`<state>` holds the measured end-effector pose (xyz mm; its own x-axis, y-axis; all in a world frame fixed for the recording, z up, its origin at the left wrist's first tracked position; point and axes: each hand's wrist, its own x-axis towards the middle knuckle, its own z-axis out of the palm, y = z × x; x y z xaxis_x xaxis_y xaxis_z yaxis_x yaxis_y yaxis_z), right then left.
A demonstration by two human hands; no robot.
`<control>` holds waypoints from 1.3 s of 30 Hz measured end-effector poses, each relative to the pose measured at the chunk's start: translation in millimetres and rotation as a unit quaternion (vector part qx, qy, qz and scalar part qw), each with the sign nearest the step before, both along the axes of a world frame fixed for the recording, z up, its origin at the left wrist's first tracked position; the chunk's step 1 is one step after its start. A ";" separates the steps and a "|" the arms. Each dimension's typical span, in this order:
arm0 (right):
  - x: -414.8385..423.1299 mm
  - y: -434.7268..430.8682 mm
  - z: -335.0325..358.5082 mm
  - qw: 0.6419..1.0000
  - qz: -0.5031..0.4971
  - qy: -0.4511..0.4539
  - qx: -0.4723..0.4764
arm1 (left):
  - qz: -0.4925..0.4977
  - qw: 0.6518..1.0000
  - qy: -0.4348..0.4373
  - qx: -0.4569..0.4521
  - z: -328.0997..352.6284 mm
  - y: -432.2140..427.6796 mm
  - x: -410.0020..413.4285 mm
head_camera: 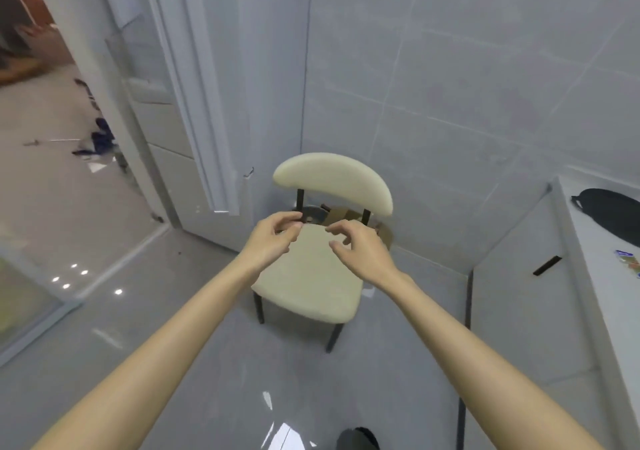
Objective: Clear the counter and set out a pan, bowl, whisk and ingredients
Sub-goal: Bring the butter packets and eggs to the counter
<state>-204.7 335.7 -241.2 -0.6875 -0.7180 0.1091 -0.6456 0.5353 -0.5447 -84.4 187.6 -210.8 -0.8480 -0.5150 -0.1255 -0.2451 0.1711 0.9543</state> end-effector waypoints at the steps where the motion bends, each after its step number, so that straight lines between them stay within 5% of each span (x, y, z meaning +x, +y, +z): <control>1: 7.1 -7.8 -0.8 1.000 0.011 -0.001 0.001 | 0.003 1.000 -0.003 -0.003 -1.5 -6.5 7.1; 10: 90.8 -144.2 -36.1 0.992 0.095 -0.055 0.063 | 0.090 0.995 -0.031 0.033 -33.1 -128.6 100.8; 21: 112.3 -374.7 -78.9 0.988 0.091 -0.119 0.038 | 0.131 0.990 -0.048 0.000 -46.3 -353.0 114.1; 39: 68.3 -560.7 -35.7 0.980 -0.177 -0.093 0.002 | -0.145 0.988 -0.024 -0.040 -10.2 -581.9 2.4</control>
